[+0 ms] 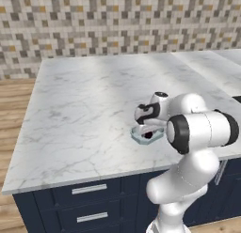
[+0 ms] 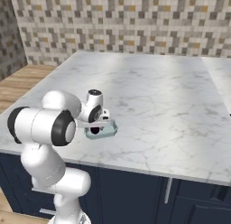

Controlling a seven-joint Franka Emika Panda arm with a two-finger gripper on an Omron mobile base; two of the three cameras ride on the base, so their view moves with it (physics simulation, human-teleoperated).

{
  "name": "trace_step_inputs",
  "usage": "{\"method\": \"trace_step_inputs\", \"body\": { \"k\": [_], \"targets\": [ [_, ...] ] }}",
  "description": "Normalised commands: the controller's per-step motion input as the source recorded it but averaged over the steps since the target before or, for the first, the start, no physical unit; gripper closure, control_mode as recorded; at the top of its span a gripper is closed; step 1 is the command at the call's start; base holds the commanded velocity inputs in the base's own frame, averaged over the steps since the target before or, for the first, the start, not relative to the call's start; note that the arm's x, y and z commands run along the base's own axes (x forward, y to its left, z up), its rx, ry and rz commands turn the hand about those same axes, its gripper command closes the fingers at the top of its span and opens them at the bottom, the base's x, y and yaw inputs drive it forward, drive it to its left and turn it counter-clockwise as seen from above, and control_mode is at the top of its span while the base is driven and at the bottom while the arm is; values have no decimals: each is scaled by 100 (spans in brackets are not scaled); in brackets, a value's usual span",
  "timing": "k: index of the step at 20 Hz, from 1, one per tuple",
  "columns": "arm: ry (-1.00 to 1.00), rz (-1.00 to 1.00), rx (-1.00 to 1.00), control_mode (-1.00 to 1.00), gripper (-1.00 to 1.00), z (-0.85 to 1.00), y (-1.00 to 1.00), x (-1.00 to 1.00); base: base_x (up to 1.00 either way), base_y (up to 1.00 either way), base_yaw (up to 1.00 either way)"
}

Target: Take the lemon and eggplant out of the freezer and place them in the tupperware container on the counter. Then put the tupperware containing the vegetables back in the freezer.

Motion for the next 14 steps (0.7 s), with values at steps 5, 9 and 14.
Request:
{"method": "trace_step_inputs", "body": {
  "k": [5, 9, 14],
  "targets": [
    [-3, 0, 0, -100, -100, 73, 7, -25, 0, 0, 0],
    [-8, 0, 0, -100, -100, 94, 16, -39, 0, 0, 0],
    [-13, 0, 0, -100, -100, 100, 13, -74, 0, 0, 0]
  ]
}}
